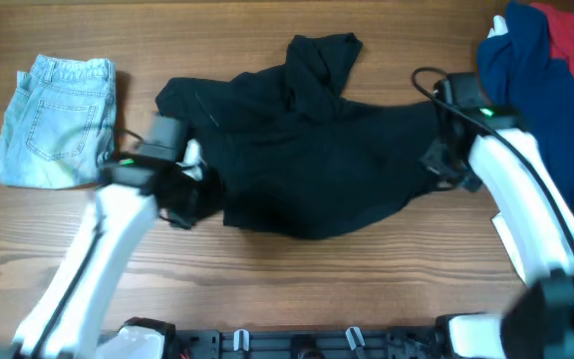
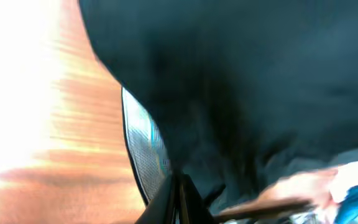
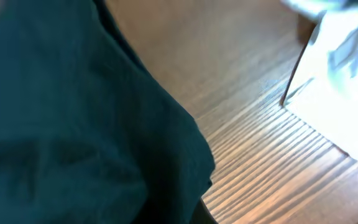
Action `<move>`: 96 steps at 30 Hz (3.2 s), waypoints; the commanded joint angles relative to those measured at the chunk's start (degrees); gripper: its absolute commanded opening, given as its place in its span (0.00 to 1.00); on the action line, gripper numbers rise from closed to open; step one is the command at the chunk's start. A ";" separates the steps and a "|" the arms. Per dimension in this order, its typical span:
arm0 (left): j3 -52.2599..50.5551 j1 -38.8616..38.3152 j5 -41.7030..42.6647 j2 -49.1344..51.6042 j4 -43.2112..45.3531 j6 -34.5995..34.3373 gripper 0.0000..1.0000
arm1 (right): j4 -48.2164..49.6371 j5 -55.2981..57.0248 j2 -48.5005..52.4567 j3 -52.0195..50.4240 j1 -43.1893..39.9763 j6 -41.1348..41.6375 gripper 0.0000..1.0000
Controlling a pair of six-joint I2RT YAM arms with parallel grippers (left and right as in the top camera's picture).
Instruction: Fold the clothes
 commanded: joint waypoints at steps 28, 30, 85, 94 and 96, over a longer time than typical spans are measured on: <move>11.58 -1.38 2.45 5.73 -5.18 4.04 0.25 | 4.11 -0.96 -11.39 0.20 0.13 -7.34 0.04; 11.58 -1.77 2.19 10.19 -2.58 3.04 0.28 | 4.11 -0.94 -9.68 0.20 0.13 -7.34 0.04; 26.80 -0.13 0.85 36.15 -3.72 14.49 0.53 | 4.63 -4.17 -8.85 0.20 0.09 -7.72 0.05; 13.81 -16.90 7.76 36.15 0.04 -1.11 0.52 | 4.68 -3.96 -8.85 0.20 0.07 -7.63 0.05; 12.26 -19.91 9.94 36.15 0.02 -2.73 0.52 | 4.79 -3.96 -8.85 0.20 0.07 -7.63 0.05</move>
